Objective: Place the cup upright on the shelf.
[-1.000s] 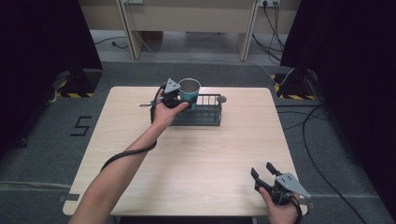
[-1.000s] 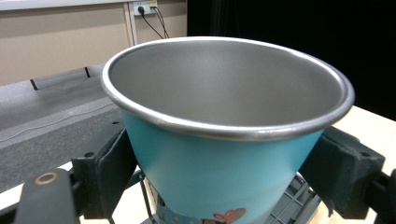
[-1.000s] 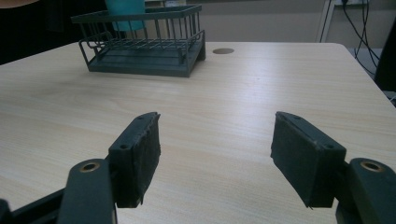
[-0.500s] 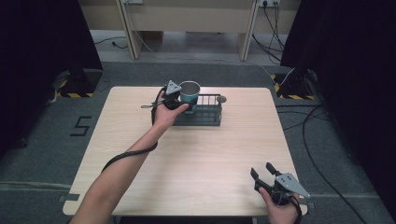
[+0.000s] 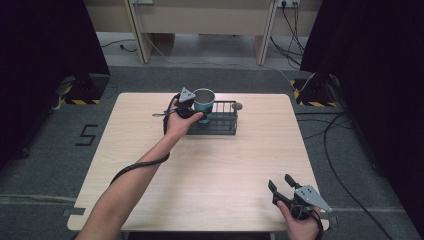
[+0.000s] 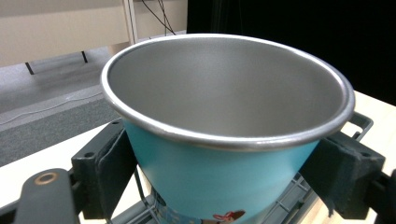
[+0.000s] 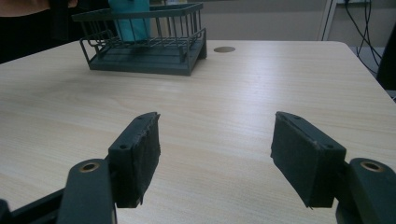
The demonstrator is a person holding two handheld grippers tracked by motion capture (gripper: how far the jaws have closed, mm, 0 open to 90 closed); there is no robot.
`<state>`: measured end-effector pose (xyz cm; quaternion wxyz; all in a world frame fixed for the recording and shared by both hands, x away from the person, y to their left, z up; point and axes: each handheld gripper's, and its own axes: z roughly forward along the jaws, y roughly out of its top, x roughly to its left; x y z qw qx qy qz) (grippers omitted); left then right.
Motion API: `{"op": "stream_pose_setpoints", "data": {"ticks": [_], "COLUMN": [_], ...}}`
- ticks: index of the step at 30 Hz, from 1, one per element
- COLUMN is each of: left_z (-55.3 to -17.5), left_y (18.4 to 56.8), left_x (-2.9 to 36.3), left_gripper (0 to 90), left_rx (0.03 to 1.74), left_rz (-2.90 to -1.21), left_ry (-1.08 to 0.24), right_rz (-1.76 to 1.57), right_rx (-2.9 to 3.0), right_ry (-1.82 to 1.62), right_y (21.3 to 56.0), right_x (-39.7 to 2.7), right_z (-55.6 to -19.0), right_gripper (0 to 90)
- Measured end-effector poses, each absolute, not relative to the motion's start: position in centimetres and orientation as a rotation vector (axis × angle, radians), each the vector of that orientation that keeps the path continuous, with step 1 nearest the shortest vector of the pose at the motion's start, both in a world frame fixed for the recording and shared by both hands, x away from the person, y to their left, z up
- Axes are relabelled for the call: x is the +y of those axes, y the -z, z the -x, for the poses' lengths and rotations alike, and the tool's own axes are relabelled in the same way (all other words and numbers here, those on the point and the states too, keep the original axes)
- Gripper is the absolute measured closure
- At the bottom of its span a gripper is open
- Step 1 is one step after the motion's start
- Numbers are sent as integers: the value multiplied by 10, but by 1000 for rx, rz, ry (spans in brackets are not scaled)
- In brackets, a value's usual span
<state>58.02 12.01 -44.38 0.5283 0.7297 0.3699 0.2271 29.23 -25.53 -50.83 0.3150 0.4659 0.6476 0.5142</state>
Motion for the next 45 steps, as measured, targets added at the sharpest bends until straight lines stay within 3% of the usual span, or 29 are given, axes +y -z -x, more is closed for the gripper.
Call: {"op": "stream_pose_setpoints", "data": {"ticks": [45], "left_z": [-562], "left_y": [446], "left_x": [135], "left_gripper": [142], "left_rx": [854], "left_rz": [-1745], "left_ry": [-536], "right_rz": [-1243], "right_rx": [1731], "right_ry": [-1351], "right_y": [510], "right_x": [-254], "right_z": [-294], "right_gripper": [326]}}
